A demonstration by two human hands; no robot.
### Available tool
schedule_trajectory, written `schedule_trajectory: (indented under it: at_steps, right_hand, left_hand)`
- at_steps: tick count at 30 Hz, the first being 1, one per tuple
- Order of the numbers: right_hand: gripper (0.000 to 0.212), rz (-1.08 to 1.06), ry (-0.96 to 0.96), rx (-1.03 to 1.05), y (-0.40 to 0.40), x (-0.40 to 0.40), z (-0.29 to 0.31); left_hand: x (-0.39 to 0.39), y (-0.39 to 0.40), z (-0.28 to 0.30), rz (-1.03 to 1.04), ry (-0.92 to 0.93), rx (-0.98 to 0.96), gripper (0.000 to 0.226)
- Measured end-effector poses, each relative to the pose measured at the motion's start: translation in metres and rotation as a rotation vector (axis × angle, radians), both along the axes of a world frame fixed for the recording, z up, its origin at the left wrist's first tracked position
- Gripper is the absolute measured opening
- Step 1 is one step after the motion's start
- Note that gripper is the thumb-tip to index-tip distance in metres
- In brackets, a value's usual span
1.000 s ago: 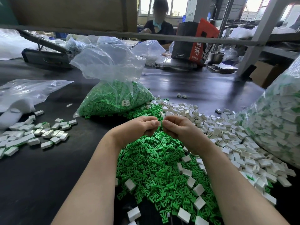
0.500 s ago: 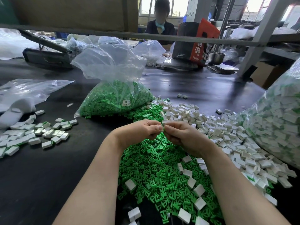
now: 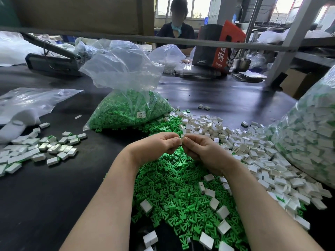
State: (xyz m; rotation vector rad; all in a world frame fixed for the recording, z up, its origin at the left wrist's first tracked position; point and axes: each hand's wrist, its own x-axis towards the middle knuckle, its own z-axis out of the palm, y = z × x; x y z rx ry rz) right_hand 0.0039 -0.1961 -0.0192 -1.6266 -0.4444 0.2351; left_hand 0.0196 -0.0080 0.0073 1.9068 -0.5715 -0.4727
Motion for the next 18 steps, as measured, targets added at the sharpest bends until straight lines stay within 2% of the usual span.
schedule_trajectory:
  at_steps: [4,7,13,15,18]
  right_hand:
    - [0.023,0.000,-0.011,0.012,0.004,-0.003,0.005]
    - [0.024,-0.016,-0.019,0.007,0.006,-0.005,0.010]
    - [0.034,-0.083,-0.025,-0.024,0.005,-0.006,0.013]
    - [0.041,-0.108,0.035,-0.014,0.006,-0.006,0.014]
    - [0.063,-0.086,0.144,-0.012,0.008,-0.005,0.015]
  left_hand:
    - [0.002,0.004,0.002,0.043,-0.002,0.000,0.021]
    - [0.002,0.007,0.007,0.079,-0.086,0.051,0.015]
    - [0.000,0.006,0.011,0.152,-0.177,-0.041,0.005]
    - [0.000,0.003,0.011,0.191,-0.213,-0.069,0.005]
    - [0.001,-0.004,0.010,0.273,-0.307,-0.102,0.006]
